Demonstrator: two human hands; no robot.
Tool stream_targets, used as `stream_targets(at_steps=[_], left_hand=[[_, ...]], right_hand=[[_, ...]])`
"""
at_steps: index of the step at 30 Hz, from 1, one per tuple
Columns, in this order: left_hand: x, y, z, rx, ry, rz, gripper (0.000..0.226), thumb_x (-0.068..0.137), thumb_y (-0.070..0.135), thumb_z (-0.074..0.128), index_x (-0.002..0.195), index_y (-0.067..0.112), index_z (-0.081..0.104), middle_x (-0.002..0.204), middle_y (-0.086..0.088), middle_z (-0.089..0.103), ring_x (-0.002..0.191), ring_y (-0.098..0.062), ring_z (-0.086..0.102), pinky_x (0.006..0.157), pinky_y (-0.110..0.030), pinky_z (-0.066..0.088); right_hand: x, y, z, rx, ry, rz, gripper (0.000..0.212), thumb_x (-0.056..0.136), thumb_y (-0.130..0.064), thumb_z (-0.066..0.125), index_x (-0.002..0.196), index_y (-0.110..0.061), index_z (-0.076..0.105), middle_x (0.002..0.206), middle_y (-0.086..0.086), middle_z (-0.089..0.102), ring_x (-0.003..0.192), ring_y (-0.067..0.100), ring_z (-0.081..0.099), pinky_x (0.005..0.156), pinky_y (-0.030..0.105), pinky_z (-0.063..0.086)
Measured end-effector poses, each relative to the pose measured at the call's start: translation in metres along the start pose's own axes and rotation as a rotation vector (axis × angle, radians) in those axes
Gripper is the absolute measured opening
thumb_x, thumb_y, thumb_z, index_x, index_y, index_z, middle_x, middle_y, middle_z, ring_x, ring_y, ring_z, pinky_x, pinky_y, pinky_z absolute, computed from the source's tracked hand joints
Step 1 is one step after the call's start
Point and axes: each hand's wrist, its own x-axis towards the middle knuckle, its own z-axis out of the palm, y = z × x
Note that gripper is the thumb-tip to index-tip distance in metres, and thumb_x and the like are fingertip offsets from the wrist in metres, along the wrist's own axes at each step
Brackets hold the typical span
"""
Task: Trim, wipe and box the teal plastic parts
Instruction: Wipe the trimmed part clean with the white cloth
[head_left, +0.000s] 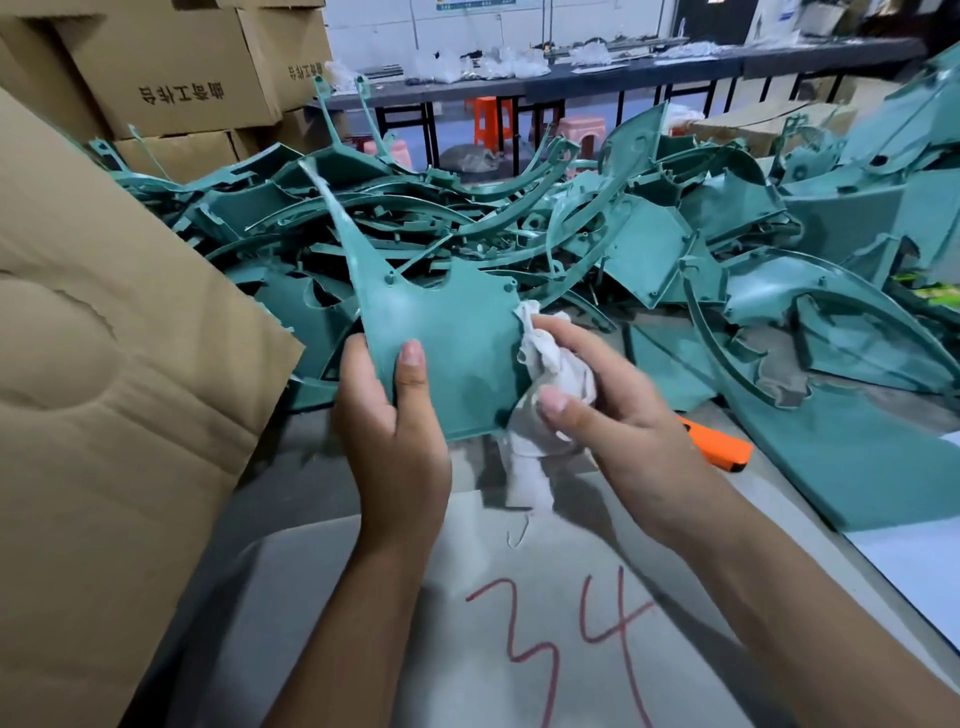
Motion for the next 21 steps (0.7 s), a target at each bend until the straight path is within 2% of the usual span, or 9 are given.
stream_targets(at_steps=[2,5,7,9,11,13,15,17,21], left_hand=[[0.002,-0.001,-0.001,0.017,0.065,-0.021,0.018,0.105,0.023,0.049,0.114,0.013,0.060,0.108,-0.002,0.070,0.101,-0.021,0.068,0.088,-0.050,0.056],[0.005,0.000,-0.002,-0.009,0.095,-0.057,0.017,0.105,0.025,0.049,0.113,0.015,0.061,0.104,0.003,0.070,0.096,-0.014,0.068,0.083,-0.041,0.057],[0.001,0.003,0.002,-0.049,0.015,-0.048,0.017,0.107,0.025,0.050,0.114,0.013,0.061,0.107,0.001,0.071,0.099,-0.017,0.070,0.083,-0.043,0.059],[-0.006,0.006,0.007,-0.127,-0.094,-0.040,0.015,0.107,0.021,0.051,0.116,0.014,0.062,0.108,0.003,0.073,0.099,-0.015,0.071,0.079,-0.032,0.059],[-0.009,0.007,0.009,-0.175,-0.176,-0.032,0.015,0.106,0.017,0.053,0.117,0.017,0.063,0.109,0.006,0.074,0.100,-0.013,0.071,0.079,-0.023,0.057],[-0.005,0.004,0.006,-0.227,-0.232,-0.109,0.017,0.101,0.017,0.060,0.116,0.019,0.068,0.110,0.003,0.076,0.102,-0.017,0.072,0.080,-0.025,0.058],[0.001,0.003,0.000,-0.310,-0.277,-0.307,0.015,0.091,0.021,0.067,0.103,0.017,0.076,0.105,-0.003,0.078,0.097,-0.021,0.075,0.077,-0.030,0.060],[0.006,0.001,-0.007,-0.370,-0.328,-0.483,0.014,0.083,0.025,0.071,0.090,0.018,0.081,0.099,-0.008,0.079,0.090,-0.024,0.077,0.074,-0.032,0.060],[0.011,0.001,-0.010,-0.377,-0.468,-0.437,0.013,0.081,0.021,0.076,0.092,0.020,0.082,0.100,-0.010,0.079,0.091,-0.026,0.077,0.076,-0.032,0.061]], right_hand=[[0.004,0.003,0.002,0.078,-0.029,-0.042,0.043,0.103,-0.038,0.058,0.146,-0.039,0.058,0.150,-0.009,0.057,0.139,0.010,0.053,0.111,0.031,0.046],[0.009,0.002,0.004,0.351,0.139,-0.055,0.033,0.101,-0.024,0.058,0.130,-0.026,0.073,0.131,0.001,0.072,0.120,0.014,0.067,0.097,0.028,0.054],[0.011,0.004,0.003,0.259,0.277,-0.073,0.036,0.094,-0.018,0.067,0.128,-0.029,0.072,0.120,0.010,0.072,0.100,0.019,0.067,0.085,0.031,0.053],[0.009,0.006,0.001,0.242,0.288,0.006,0.040,0.088,-0.021,0.074,0.127,-0.029,0.070,0.114,0.019,0.066,0.089,0.024,0.060,0.082,0.038,0.048],[0.008,0.006,0.000,0.229,0.257,0.064,0.023,0.089,-0.023,0.076,0.112,-0.018,0.074,0.097,0.026,0.065,0.085,0.026,0.056,0.080,0.043,0.045],[0.006,0.004,-0.002,0.104,0.300,0.023,0.011,0.095,-0.020,0.075,0.094,-0.010,0.073,0.074,0.017,0.064,0.070,0.019,0.056,0.071,0.034,0.046],[0.006,0.002,-0.004,-0.132,0.362,-0.081,0.031,0.098,-0.026,0.071,0.082,0.000,0.066,0.057,0.007,0.051,0.053,0.009,0.044,0.051,0.024,0.037],[0.007,0.001,-0.006,-0.400,0.423,-0.155,0.056,0.099,-0.041,0.067,0.071,0.006,0.054,0.056,0.018,0.042,0.053,0.012,0.034,0.047,0.036,0.029],[0.006,-0.002,-0.004,-0.494,0.599,-0.200,0.062,0.103,-0.046,0.054,0.059,-0.010,0.029,0.049,-0.008,0.028,0.048,0.013,0.027,0.047,0.036,0.026]])
